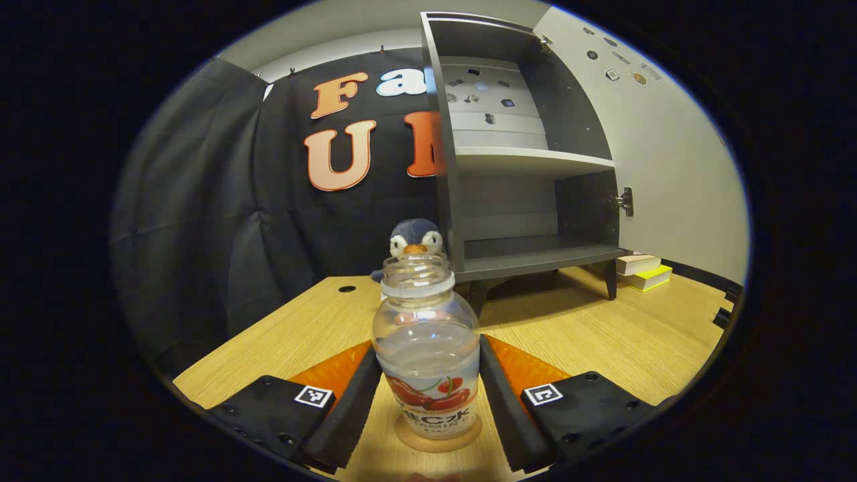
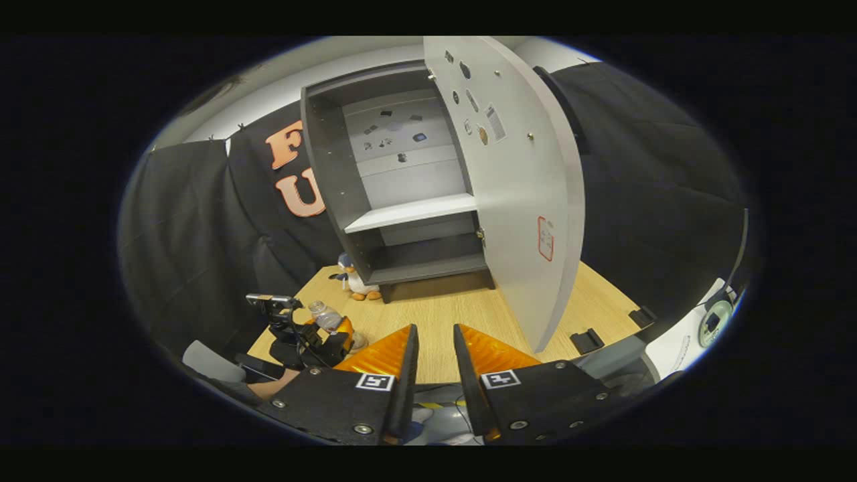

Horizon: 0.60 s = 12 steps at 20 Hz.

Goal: Open the cabinet door with the right hand, grasp the bottle in the cabinet with the left hand and place it on the coaster, then close the cabinet door with the right hand.

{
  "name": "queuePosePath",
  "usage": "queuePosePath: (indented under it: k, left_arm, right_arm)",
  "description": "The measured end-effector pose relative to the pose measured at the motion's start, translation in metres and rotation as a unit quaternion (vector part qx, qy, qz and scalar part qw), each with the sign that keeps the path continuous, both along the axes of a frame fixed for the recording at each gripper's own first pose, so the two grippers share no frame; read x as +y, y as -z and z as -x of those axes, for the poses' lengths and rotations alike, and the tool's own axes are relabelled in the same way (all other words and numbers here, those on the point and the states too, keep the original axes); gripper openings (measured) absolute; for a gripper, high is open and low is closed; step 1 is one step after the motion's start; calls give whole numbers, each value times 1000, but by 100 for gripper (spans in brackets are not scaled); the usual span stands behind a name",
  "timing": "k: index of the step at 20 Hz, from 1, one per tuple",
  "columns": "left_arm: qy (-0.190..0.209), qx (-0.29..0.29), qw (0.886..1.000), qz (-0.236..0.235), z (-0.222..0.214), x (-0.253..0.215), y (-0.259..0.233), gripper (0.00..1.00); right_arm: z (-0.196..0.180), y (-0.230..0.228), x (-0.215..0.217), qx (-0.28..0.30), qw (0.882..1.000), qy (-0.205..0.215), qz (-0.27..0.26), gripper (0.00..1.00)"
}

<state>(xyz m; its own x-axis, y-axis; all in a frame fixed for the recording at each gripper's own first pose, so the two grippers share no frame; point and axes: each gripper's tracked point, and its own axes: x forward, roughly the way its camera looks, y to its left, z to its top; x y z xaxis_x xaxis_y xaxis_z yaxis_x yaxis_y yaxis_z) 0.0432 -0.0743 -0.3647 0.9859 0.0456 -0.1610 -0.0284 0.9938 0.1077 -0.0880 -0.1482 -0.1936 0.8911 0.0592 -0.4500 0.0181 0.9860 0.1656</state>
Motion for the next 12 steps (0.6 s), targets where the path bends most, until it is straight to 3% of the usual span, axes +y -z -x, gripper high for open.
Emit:
queuePosePath:
  k: [7,12]
  left_arm:
    - [-9,-1,1000,7,4,7,-9,87]
    - [-4,-4,1000,28,6,8,-13,92]
  right_arm:
    - [-1,3,1,0,1000,-6,-2,33]
    - [-2,2,8,-1,1000,-14,-3,33]
